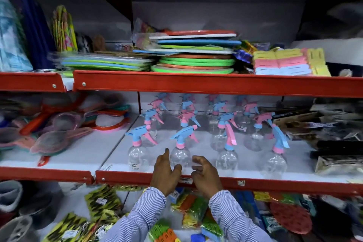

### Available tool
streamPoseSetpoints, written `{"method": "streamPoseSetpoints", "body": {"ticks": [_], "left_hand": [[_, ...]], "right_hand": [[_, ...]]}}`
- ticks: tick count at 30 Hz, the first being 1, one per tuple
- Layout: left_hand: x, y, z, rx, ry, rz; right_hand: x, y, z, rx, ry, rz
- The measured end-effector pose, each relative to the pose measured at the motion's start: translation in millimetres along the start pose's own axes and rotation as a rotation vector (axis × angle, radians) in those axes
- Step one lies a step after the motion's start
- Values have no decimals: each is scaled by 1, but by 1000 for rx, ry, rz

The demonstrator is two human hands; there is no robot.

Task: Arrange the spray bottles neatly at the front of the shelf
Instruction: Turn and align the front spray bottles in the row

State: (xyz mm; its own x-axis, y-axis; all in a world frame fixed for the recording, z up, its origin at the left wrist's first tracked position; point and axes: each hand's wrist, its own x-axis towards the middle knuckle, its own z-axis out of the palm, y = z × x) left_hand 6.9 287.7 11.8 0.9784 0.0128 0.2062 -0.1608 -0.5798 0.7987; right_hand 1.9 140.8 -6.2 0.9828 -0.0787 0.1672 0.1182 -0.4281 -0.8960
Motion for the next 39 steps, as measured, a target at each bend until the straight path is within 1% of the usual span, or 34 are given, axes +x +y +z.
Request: {"method": "streamPoseSetpoints", "body": {"ticks": [2, 5, 8, 15, 32, 36, 39], "left_hand": [[-3, -2, -1, -21, 22, 2], [-10, -5, -2, -76, 58, 39], [-15, -7, -1, -83, 41, 95], [-11, -6, -4, -116, 19, 158], [-12, -8, -6, -128, 3, 132], [-15, -7, -7, -135, 37, 146], [-23, -8, -5, -142, 155, 194]], "right_hand": [[2, -2, 1, 2, 24, 22], [6, -8, 2, -25, -40, 50], [7, -11, 5, -50, -79, 61], [0, -10, 6, -11, -22, 28], [-1, -7, 7, -23, -18, 9], [-6, -5, 5, -34, 40, -7], [-19, -2, -4, -16, 182, -82]]}}
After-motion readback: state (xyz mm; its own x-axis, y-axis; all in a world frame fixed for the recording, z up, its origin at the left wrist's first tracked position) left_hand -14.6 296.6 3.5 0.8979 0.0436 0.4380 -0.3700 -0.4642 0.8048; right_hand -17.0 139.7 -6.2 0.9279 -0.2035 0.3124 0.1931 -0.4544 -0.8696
